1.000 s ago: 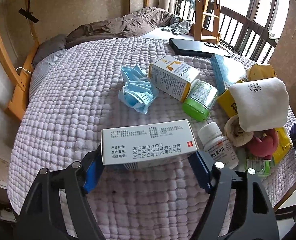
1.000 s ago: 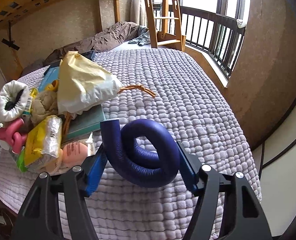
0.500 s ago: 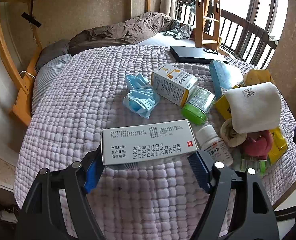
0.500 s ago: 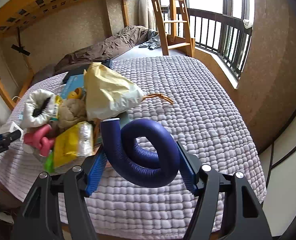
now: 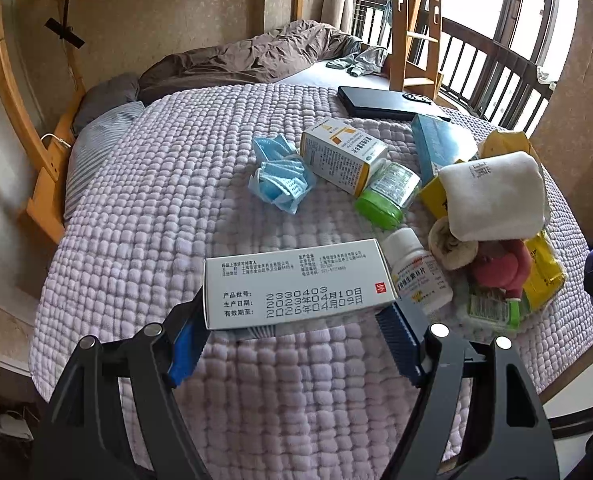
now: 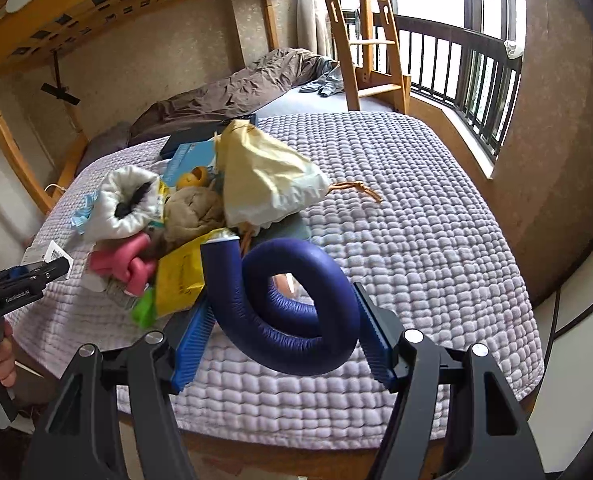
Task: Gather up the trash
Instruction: 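Carry the white box and blue hose over the white bin with both tools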
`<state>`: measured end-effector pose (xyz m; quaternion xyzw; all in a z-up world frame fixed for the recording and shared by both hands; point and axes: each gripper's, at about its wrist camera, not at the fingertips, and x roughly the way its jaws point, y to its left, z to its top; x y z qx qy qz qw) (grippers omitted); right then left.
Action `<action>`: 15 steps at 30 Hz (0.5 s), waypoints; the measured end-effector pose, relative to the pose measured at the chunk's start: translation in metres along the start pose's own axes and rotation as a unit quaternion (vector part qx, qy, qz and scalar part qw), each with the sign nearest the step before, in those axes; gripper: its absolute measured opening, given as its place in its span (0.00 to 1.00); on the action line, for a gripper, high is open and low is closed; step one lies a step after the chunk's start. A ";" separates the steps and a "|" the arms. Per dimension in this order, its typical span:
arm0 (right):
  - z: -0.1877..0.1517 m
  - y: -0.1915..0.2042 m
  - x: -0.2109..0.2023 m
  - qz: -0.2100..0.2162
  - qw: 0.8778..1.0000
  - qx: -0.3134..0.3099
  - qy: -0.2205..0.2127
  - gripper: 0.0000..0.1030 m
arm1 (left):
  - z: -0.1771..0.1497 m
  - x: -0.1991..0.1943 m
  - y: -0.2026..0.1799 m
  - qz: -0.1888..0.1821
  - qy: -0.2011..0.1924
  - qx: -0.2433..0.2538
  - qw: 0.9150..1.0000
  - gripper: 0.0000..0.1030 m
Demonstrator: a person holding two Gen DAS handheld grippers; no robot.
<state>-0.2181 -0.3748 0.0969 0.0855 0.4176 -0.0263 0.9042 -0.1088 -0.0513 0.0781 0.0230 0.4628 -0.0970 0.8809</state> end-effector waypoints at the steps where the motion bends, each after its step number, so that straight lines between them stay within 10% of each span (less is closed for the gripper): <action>1: -0.001 0.001 -0.001 0.002 1.000 0.000 0.002 0.63 | -0.001 -0.002 0.000 0.000 0.000 0.000 1.000 0.75; 15: -0.017 0.023 -0.012 0.030 0.999 -0.013 0.012 0.63 | -0.016 -0.021 -0.003 -0.015 0.002 0.003 1.000 0.75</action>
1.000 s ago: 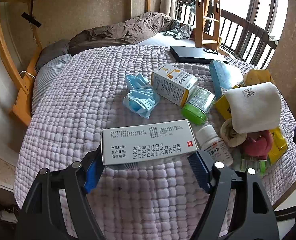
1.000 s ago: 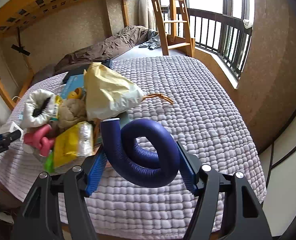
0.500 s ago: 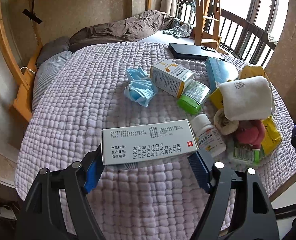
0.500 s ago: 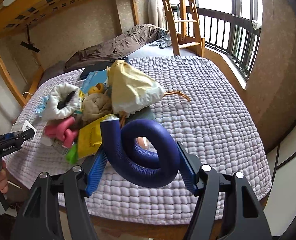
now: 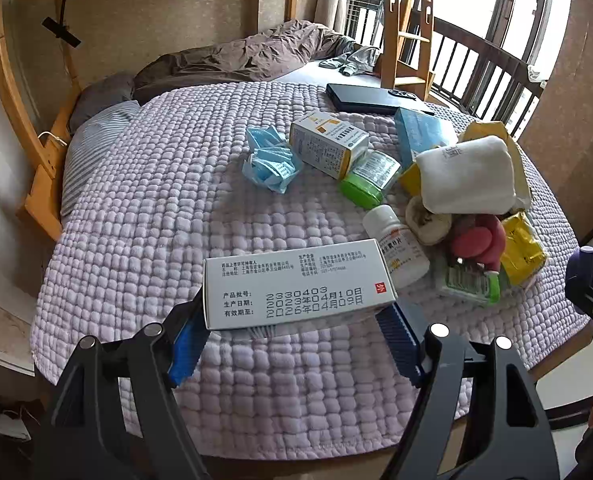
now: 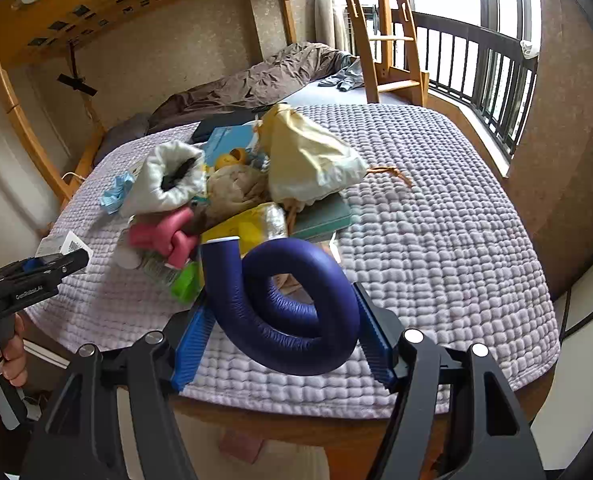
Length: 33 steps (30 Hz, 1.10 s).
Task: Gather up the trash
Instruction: 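Carry the white box and blue hose over the white bin with both tools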
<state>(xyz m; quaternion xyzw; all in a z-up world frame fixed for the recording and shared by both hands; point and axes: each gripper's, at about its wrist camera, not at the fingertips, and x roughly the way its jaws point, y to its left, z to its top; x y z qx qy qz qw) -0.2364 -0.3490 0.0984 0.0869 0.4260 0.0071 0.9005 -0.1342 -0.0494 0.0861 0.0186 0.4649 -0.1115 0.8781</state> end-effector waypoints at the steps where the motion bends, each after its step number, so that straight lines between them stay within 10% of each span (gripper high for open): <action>1: -0.001 0.001 -0.001 0.003 1.000 0.000 0.001 0.63 | -0.002 -0.002 -0.001 -0.002 0.000 0.000 1.000 0.75; 33: -0.047 0.037 -0.028 0.041 0.999 -0.012 0.034 0.63 | -0.044 -0.047 -0.023 -0.057 0.021 0.040 0.997 0.75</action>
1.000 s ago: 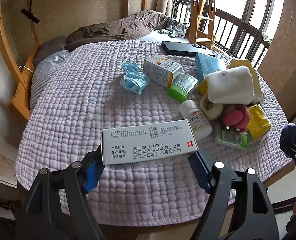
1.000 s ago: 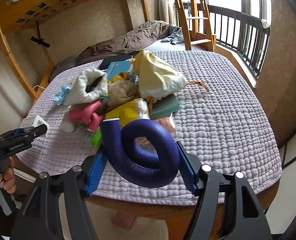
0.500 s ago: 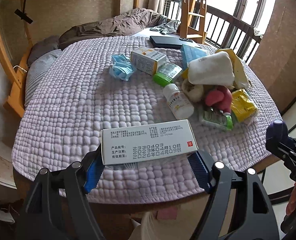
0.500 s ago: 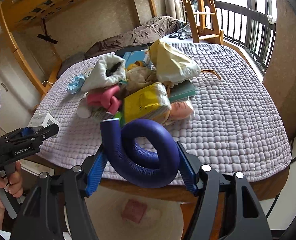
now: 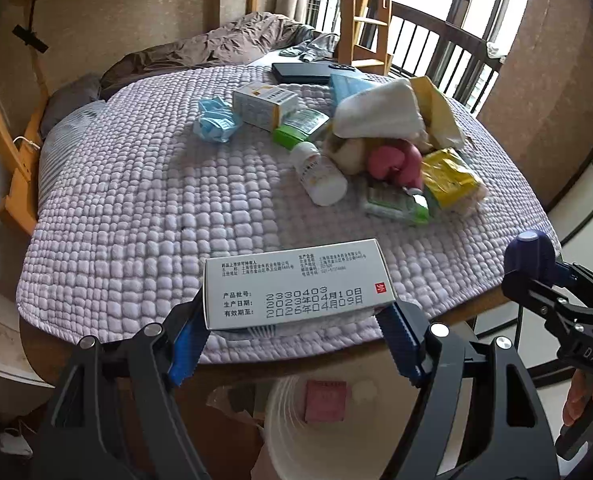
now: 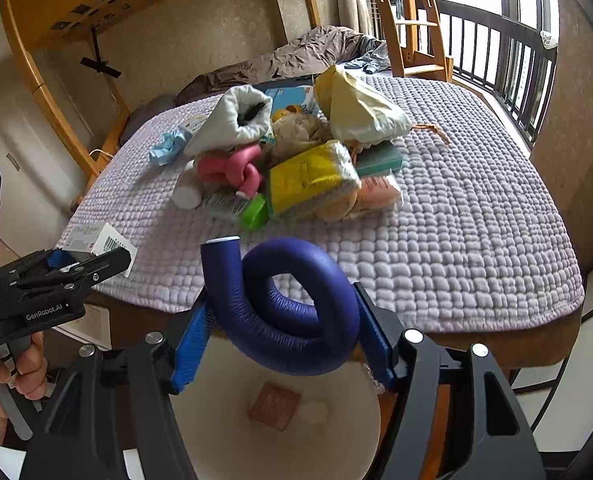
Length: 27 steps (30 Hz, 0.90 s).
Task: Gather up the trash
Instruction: 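Carry the white box and blue hose over the white bin with both tools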
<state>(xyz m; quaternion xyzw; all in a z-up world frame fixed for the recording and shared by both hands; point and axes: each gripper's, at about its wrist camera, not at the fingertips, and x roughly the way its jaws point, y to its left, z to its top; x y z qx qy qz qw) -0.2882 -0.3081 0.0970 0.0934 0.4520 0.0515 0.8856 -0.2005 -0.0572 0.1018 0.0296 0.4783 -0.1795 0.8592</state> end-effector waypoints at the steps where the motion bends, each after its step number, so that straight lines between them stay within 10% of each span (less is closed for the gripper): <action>1: -0.002 0.001 -0.001 0.001 1.000 0.000 0.002 0.64 | -0.001 -0.001 -0.002 0.000 0.000 0.003 1.000 0.75; 27: -0.037 0.015 -0.018 0.013 0.999 -0.012 0.033 0.64 | -0.033 -0.015 -0.027 -0.020 0.028 0.046 0.998 0.75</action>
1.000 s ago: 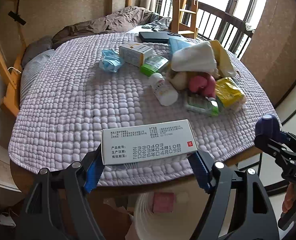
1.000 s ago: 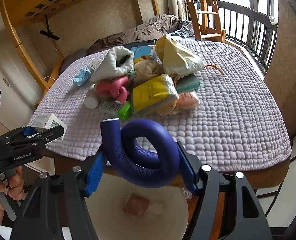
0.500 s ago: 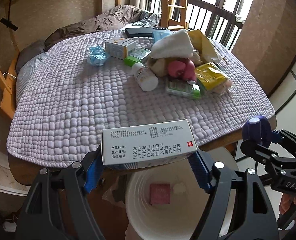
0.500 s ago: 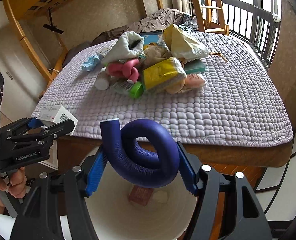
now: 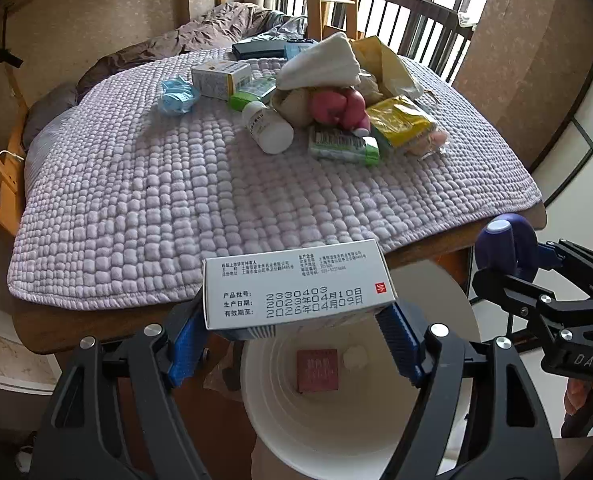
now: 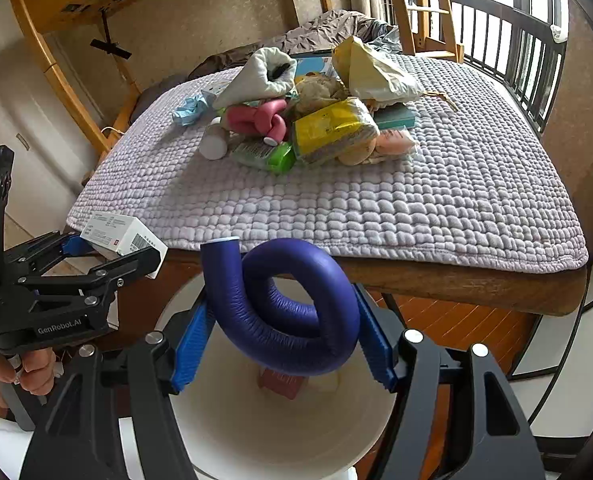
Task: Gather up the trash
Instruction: 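Carry the white box and blue hose over the white bin with both tools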
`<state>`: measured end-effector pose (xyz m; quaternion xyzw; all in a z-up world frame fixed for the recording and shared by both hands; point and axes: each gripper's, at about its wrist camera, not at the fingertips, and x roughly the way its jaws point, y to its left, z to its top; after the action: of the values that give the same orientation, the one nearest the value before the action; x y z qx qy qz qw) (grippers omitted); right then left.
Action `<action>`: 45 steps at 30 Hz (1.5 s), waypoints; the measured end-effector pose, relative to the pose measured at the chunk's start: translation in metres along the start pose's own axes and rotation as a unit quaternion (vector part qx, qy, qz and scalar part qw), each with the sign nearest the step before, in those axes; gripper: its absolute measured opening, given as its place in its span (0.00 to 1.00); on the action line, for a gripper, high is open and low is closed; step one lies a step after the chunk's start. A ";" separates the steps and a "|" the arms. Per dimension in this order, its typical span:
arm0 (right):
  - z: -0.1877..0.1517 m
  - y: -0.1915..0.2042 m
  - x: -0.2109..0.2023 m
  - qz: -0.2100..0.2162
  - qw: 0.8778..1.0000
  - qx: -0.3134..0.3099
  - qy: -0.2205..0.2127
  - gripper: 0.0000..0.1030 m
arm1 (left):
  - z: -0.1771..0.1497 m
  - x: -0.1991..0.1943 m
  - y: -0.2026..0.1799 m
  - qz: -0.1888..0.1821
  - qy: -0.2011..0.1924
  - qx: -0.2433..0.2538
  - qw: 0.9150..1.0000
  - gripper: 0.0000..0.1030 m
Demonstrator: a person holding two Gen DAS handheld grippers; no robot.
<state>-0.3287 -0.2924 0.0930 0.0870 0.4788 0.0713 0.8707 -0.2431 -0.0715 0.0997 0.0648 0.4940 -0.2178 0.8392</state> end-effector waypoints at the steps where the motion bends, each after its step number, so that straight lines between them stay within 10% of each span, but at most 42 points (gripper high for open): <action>1: -0.001 0.001 0.000 0.000 1.000 -0.001 0.001 0.64 | -0.001 0.000 -0.001 0.000 0.001 0.002 1.000 0.75; 45: -0.031 0.003 0.016 0.001 0.999 -0.014 0.041 0.64 | -0.035 0.021 -0.024 0.004 0.058 0.058 0.997 0.75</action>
<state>-0.3470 -0.2835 0.0640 0.0721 0.5130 0.0824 0.8513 -0.2730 -0.0880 0.0663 0.1275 0.5278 -0.2382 0.8052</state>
